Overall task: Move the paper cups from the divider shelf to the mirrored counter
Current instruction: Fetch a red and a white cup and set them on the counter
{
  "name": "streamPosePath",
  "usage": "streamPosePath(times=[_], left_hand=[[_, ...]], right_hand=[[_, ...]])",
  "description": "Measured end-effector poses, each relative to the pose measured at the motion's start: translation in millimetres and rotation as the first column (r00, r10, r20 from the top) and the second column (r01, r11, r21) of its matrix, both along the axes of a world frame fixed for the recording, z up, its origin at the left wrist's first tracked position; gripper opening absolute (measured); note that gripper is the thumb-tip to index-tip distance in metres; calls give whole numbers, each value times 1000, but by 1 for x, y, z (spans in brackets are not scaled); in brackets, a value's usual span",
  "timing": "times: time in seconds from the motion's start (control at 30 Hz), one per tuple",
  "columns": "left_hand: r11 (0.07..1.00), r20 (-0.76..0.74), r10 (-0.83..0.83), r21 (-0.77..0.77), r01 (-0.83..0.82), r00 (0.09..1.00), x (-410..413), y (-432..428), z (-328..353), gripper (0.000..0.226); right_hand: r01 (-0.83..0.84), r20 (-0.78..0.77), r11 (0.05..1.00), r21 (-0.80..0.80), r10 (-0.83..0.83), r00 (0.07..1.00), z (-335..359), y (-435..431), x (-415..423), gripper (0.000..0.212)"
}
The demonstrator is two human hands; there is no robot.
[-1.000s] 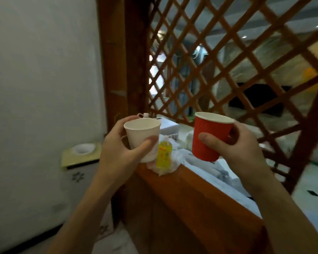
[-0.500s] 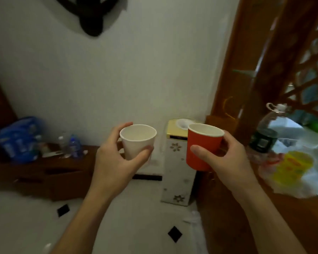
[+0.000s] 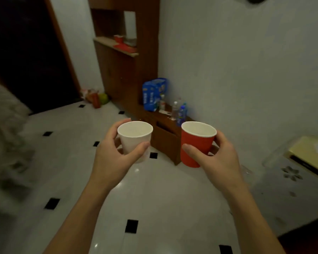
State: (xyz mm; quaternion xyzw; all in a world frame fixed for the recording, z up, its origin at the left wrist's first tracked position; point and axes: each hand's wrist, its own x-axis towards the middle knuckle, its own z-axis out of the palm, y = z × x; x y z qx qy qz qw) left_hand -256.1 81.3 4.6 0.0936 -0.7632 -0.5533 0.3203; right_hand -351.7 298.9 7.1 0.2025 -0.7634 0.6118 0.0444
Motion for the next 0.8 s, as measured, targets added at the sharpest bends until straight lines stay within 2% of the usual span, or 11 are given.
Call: streamPosePath(times=[0.17,0.37,0.53,0.7,0.8], left_hand=[[980,32,198,-12,-198,980,33,-48,-15,74],[943,20,330,26,-331,944,33,-122,-33,76],[928,32,372,12,-372,928,1,-214,-42,79],[926,42,376,25,-378,926,-39,-316,-35,80],[933,35,356,34,-357,934,-64,-365,-33,80]], right_hand=[[-176,15,984,35,175,984,-11,-67,-7,76],[-303,24,950,77,302,953,-21,-160,-31,61],[-365,56,928,73,361,931,-26,-260,-67,63],[-381,58,921,75,378,924,-20,-361,-108,82],[-374,65,924,81,369,927,-17,-411,-132,84]])
